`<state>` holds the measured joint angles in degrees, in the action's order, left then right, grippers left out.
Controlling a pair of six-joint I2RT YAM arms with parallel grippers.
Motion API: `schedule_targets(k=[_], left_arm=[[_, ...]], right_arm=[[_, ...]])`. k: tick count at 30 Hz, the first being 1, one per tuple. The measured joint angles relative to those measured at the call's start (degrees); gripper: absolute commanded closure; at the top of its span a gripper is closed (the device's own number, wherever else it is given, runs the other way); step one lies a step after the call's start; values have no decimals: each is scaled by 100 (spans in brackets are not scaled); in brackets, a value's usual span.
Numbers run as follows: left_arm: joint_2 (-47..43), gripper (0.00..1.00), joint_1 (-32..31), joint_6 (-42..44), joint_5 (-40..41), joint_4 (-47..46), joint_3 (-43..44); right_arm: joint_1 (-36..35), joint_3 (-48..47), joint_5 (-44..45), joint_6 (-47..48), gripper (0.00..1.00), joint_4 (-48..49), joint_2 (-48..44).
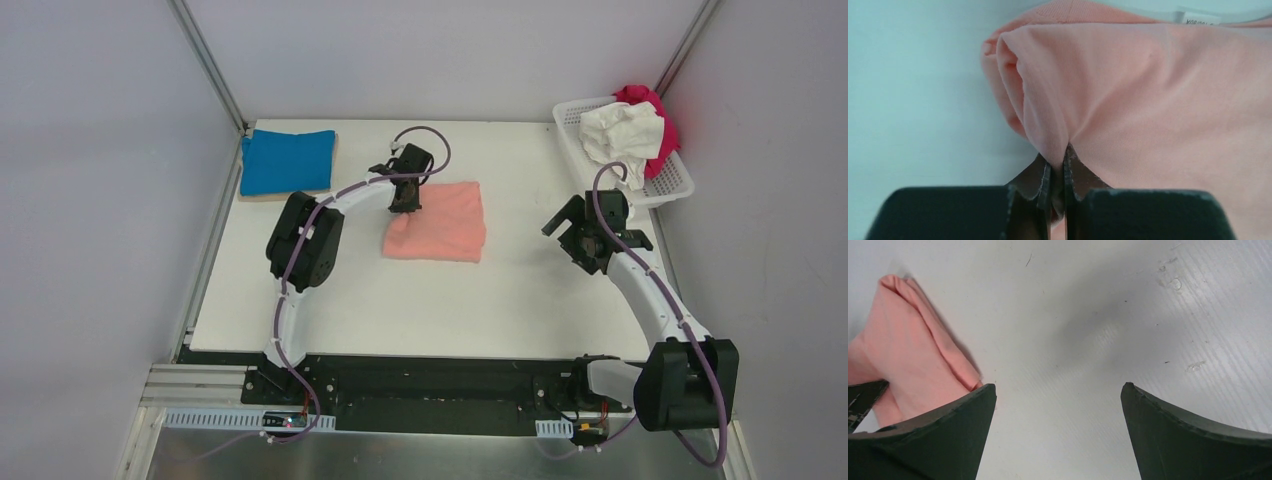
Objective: Fold and stack the t-shirts
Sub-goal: Put the neatly folded tshirt into the corner of the board with the left arm
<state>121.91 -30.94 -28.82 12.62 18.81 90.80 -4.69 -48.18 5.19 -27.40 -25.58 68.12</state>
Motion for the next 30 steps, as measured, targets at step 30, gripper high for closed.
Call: schedule_targets(k=[30], left_arm=[[15, 100, 1921, 6382, 1405, -1123, 2404]], right_arm=[[11, 31, 313, 175, 1, 131, 184]])
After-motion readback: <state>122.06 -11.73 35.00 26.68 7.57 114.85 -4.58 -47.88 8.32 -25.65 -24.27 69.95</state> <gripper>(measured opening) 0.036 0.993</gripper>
